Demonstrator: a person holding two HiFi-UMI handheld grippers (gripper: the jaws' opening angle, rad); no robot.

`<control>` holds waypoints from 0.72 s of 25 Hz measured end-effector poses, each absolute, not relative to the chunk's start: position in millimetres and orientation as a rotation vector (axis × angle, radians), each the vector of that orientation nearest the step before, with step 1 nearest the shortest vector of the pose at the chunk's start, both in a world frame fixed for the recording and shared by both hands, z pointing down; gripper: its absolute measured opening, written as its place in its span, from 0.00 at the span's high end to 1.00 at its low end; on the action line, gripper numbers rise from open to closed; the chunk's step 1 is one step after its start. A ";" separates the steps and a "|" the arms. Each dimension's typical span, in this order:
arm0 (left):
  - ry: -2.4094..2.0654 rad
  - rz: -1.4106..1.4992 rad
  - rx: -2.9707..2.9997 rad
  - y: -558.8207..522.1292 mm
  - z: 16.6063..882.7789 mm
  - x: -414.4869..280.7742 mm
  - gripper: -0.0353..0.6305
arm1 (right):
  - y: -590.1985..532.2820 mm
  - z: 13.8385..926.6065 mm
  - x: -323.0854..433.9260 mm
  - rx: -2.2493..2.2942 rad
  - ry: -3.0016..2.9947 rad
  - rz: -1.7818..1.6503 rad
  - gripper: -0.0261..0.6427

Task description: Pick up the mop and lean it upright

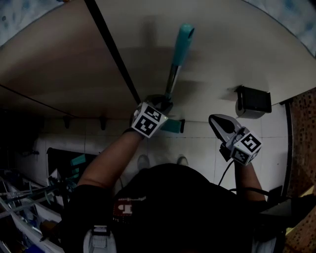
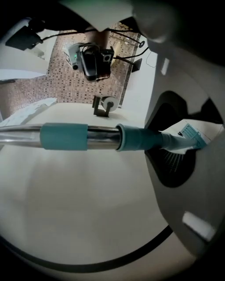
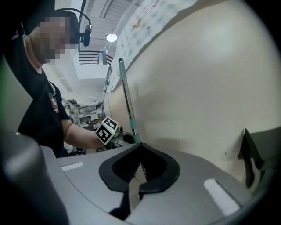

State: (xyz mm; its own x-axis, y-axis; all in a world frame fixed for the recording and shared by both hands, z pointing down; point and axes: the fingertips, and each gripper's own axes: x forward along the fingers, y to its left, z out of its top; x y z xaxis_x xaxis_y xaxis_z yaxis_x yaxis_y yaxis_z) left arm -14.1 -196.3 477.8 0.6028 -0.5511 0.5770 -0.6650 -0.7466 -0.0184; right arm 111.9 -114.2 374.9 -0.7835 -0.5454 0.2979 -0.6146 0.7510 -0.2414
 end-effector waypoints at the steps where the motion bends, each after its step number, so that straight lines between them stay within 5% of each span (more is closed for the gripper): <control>1: -1.011 0.833 2.643 -194.8 465.3 -14.4 0.75 | -114.7 369.6 112.3 0.921 -2.745 0.477 0.94; 18: -0.947 0.688 2.824 -171.9 285.7 -12.6 0.75 | -110.5 271.7 91.2 0.856 -2.881 0.264 0.94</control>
State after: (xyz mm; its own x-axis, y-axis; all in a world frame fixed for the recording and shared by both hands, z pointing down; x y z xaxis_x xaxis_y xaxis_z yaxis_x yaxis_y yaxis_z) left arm -12.6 -171.9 285.7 0.7073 -0.5526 0.4409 -0.5905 -0.8047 -0.0613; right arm 91.2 -110.5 271.7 -0.8321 -0.5287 0.1679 -0.5504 0.8245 -0.1316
